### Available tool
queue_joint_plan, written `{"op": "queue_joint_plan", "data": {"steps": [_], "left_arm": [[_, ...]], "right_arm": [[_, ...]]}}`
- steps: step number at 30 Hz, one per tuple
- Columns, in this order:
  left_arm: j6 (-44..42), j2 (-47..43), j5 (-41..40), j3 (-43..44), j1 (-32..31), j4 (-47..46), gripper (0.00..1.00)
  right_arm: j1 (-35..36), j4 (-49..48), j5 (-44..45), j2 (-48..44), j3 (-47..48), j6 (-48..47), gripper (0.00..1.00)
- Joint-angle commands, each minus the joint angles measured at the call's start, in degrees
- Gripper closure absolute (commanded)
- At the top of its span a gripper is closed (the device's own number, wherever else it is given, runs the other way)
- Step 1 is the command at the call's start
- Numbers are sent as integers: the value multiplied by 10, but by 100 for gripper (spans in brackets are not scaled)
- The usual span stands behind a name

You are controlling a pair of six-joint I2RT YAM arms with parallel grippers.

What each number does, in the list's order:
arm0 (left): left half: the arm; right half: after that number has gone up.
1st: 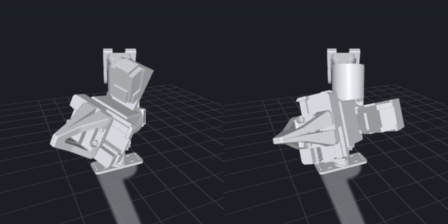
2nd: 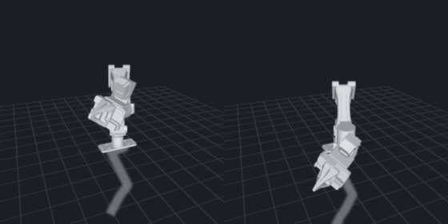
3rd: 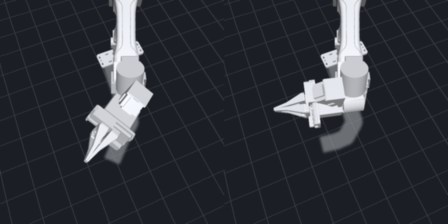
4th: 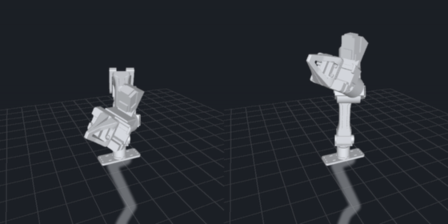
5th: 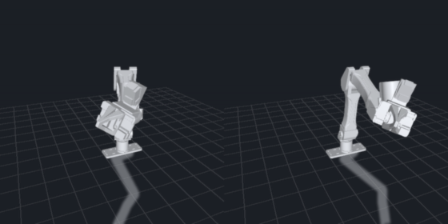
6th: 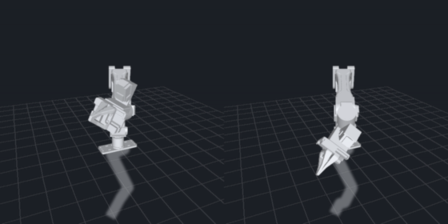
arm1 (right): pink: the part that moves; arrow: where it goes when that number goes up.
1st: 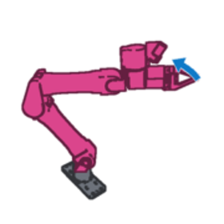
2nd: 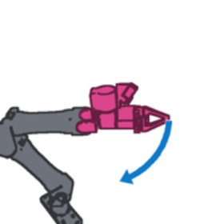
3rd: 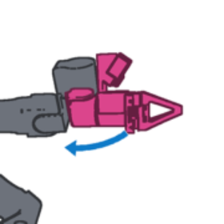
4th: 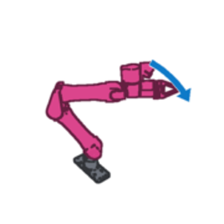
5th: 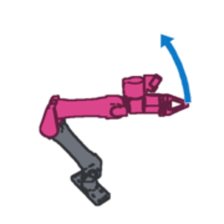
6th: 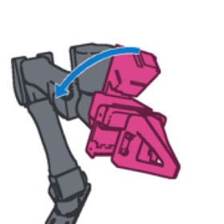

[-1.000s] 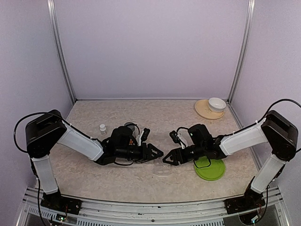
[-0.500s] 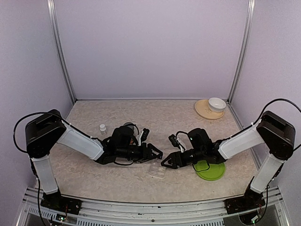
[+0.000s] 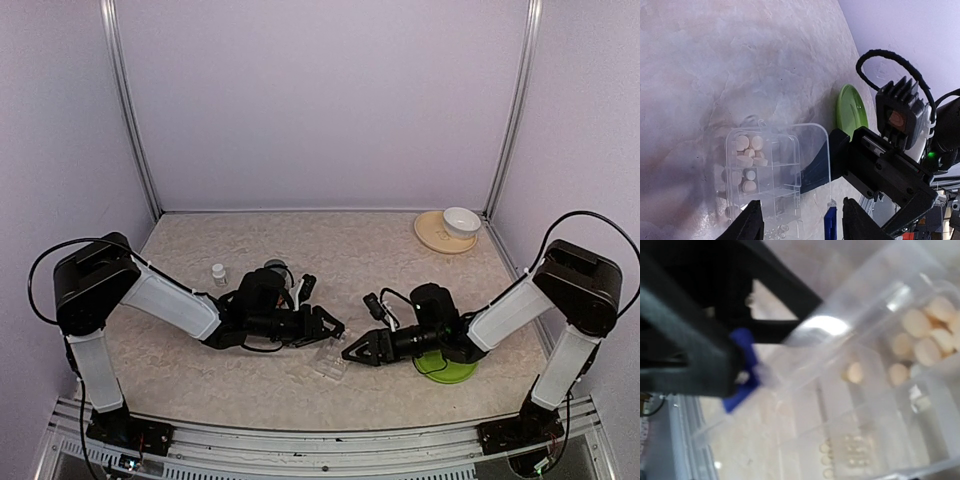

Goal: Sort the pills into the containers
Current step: Close the lid of the pill container.

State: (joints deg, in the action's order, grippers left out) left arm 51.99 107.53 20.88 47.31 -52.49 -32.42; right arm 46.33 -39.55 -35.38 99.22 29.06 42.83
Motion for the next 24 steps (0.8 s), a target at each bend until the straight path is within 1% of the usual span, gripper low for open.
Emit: {"op": "queue_joint_plan", "data": {"steps": [1,8,18,24], "left_arm": [[-15,-21,-4,8,-5,7,46],[-23,-26,1,13,-9,6,48],[-32,-25,12,22,-19,4,48],[-40,-14,22,38,-26,13,48]], "right_arm": [[-3,-80,-22,13,-16,14,12],[-4,-111,-26,27,-19,17,11],[-8,-191,-44,54,-29,48,11],[-14,-199,-46,57,-29,63,10]]}}
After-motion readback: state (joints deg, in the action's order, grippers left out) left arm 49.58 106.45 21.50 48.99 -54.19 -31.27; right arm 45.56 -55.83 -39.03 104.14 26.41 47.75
